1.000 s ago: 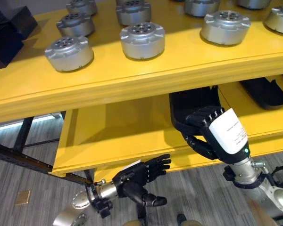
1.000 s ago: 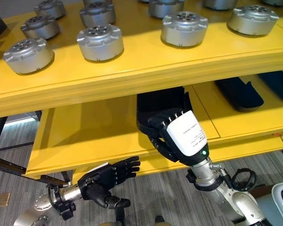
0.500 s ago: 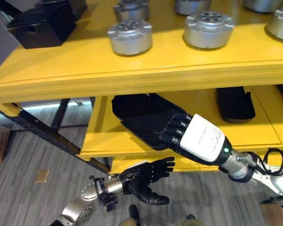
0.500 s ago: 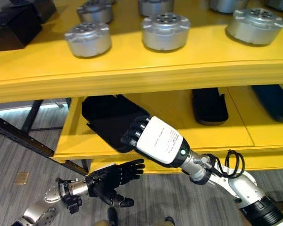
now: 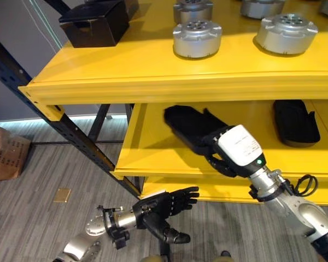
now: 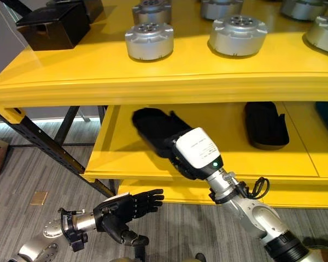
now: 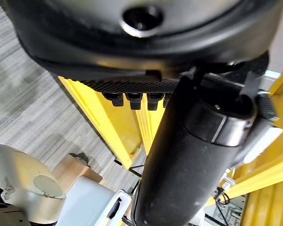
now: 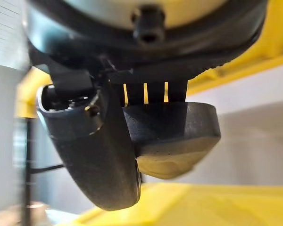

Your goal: Move parts from the plastic box to the shelf.

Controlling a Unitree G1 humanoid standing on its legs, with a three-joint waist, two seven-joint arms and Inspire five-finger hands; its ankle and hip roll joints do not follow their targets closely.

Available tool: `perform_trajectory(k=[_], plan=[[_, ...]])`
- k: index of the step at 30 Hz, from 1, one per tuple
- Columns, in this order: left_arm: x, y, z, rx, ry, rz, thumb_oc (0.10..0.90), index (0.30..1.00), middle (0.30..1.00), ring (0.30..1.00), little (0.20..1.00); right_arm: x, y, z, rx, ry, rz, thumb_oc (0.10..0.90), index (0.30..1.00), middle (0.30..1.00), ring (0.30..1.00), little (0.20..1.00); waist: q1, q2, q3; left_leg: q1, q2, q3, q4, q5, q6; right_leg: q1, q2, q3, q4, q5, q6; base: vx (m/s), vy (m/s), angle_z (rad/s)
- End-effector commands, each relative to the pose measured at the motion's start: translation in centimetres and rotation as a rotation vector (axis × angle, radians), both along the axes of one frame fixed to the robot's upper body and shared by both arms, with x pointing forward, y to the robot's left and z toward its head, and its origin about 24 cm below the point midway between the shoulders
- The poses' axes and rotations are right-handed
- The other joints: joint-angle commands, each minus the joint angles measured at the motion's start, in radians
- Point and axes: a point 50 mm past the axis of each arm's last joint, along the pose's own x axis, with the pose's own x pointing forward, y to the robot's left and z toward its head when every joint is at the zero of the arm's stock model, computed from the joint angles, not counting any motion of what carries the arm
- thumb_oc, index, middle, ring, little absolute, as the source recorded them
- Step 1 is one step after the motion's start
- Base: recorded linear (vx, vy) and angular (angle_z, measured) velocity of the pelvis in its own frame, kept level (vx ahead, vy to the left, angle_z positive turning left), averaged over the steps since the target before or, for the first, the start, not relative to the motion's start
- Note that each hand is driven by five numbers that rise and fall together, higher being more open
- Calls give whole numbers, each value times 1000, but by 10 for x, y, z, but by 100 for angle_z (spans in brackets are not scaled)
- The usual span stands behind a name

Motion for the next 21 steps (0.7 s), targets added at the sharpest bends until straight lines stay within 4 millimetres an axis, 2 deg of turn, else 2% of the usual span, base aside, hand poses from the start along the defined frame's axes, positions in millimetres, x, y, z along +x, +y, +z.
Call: perform_trajectory(k=[1, 3, 4, 5, 6, 8, 9, 10, 11, 13, 18, 20, 21], plan=[[11, -8, 29, -146, -150, -25, 900, 1000, 1000, 1000, 1000, 13, 4, 44, 99, -208, 6, 400, 300, 300, 300, 300, 25, 36, -84, 106, 53, 57, 3, -177, 14, -94, 48, -43, 13, 59, -17, 9, 96, -3], [10, -9, 28, -146, -146, -7, 900, 1000, 1000, 1000, 1000, 23, 1, 34, 114, -152, -58, 400, 300, 300, 300, 300, 45, 32, -74, 120, 46, 108, 4, -184, 23, -100, 51, -126, 48, 49, -18, 10, 116, -8], [10, -9, 28, -145, -147, -5, 900, 1000, 1000, 1000, 1000, 24, 2, 34, 114, -153, -57, 400, 300, 300, 300, 300, 46, 32, -75, 118, 46, 110, 3, -181, 23, -103, 52, -124, 47, 51, -19, -10, 100, -27], [10, -8, 28, -156, -147, 18, 900, 1000, 1000, 1000, 1000, 28, 5, 31, 116, -141, -59, 400, 300, 300, 300, 300, 58, 31, -71, 123, 50, 149, 3, -180, 23, -113, 51, -184, 66, 52, -19, 24, 99, -73], [10, -7, 26, -158, -130, 56, 900, 1000, 1000, 1000, 1000, 35, 12, 29, 123, -124, -59, 400, 300, 300, 300, 300, 74, 31, -58, 150, 60, 187, 2, -202, 20, -124, 49, -253, 117, 27, -11, 26, 93, -110], [12, -10, 25, -133, -146, 53, 900, 1000, 1000, 1000, 1000, 37, 9, 29, 132, -110, -86, 400, 300, 300, 300, 300, 66, 26, -50, 140, 52, 184, 2, -192, 29, -137, 76, -230, 97, 34, -30, -35, -17, -120], [13, -13, 24, -128, -151, 40, 900, 1000, 1000, 1000, 1000, 35, 3, 24, 129, -101, -112, 400, 300, 300, 300, 300, 49, 25, -50, 136, 43, 144, 1, -192, 32, -147, 96, -157, 76, 43, -32, -44, -50, -52], [13, -14, 24, -128, -150, 39, 900, 1000, 1000, 1000, 1000, 35, 2, 24, 129, -101, -113, 400, 300, 300, 300, 300, 49, 26, -51, 136, 43, 144, 1, -192, 32, -147, 96, -157, 75, 44, -32, 30, -98, 59], [14, -16, 28, -152, -154, -11, 900, 1000, 1000, 1000, 1000, 29, -15, 18, 98, -74, -161, 400, 300, 300, 300, 300, 19, 25, -62, 117, 32, 90, -2, -187, 28, -144, 134, -41, 16, 66, -45, 52, -159, 137], [17, -16, 28, -143, -161, 7, 900, 1000, 1000, 1000, 1000, 34, -16, 19, 86, -47, -150, 400, 300, 300, 300, 300, 21, 21, -62, 119, 36, 92, -2, -182, 21, -130, 134, -43, -17, 81, -47, 53, -145, 128], [17, -19, 24, -146, -145, 13, 900, 1000, 1000, 1000, 1000, 46, -1, 19, 38, 4, -97, 400, 300, 300, 300, 300, 38, 17, -72, 130, 49, 102, -2, -184, 4, -102, 134, -58, -61, 87, -51, 47, -86, -9], [17, -19, 24, -146, -145, 13, 900, 1000, 1000, 1000, 1000, 46, -1, 19, 38, 4, -97, 400, 300, 300, 300, 300, 38, 17, -72, 130, 49, 102, -2, -184, 4, -102, 134, -58, -61, 87, -51, 38, -36, -7], [14, -19, 22, -147, -138, 8, 900, 1000, 1000, 1000, 1000, 51, 3, 17, 23, 38, -87, 400, 300, 300, 300, 300, 52, 19, -79, 134, 55, 107, -2, -181, -3, -92, 136, -78, -61, 76, -59, 61, -46, 1]])
